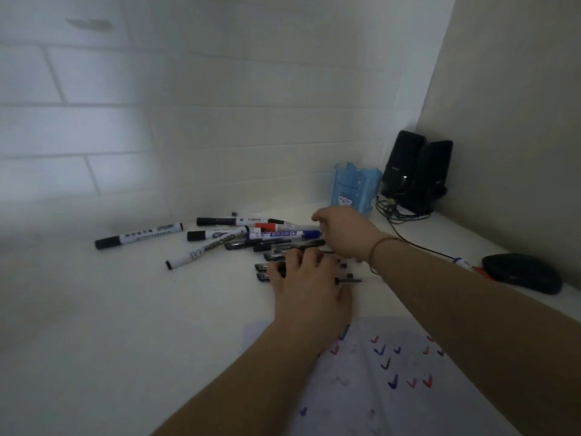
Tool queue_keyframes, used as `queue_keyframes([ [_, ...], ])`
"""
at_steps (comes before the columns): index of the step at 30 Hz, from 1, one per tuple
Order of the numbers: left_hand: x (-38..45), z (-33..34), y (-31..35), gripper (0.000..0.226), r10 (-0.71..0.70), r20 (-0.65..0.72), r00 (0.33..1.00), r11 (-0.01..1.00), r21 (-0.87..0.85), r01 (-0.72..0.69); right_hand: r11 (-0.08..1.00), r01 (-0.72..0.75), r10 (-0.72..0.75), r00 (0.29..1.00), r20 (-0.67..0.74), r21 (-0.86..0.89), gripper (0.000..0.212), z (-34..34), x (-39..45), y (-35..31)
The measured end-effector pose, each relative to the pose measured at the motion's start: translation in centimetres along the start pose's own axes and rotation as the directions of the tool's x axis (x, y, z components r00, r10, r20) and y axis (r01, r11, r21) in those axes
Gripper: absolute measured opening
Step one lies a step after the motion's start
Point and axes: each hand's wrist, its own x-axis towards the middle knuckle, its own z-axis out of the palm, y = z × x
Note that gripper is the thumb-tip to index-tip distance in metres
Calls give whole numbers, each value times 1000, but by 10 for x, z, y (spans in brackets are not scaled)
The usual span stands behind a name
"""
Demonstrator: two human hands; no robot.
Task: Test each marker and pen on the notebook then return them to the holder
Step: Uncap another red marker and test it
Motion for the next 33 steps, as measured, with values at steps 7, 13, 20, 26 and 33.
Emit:
queue_keyframes([
  [7, -1, 0, 0, 47, 17, -54, 998, 999, -30, -19, 987, -119, 127, 989, 77, -109, 23, 14, 34, 20],
  [13, 0, 4, 0, 68, -29, -190, 981, 986, -168, -3, 984, -32, 84, 953, -292, 177, 13, -13, -13, 32],
  [20, -4, -11, 13, 58, 66, -319, 945, 952, -263, -155, 686, 164, 191, 900, -392, 709, 14, -66, -158, 33],
  [26, -28, -24, 49, 32, 436, -308, 846, 828, -231, -511, 314, 244, 272, 903, -334, 917, 15, -61, -211, 33],
  [33, -32, -24, 48, 19, 595, 0, 803, 754, -346, -559, 384, 145, 76, 979, -187, 912, 29, -36, -208, 37],
])
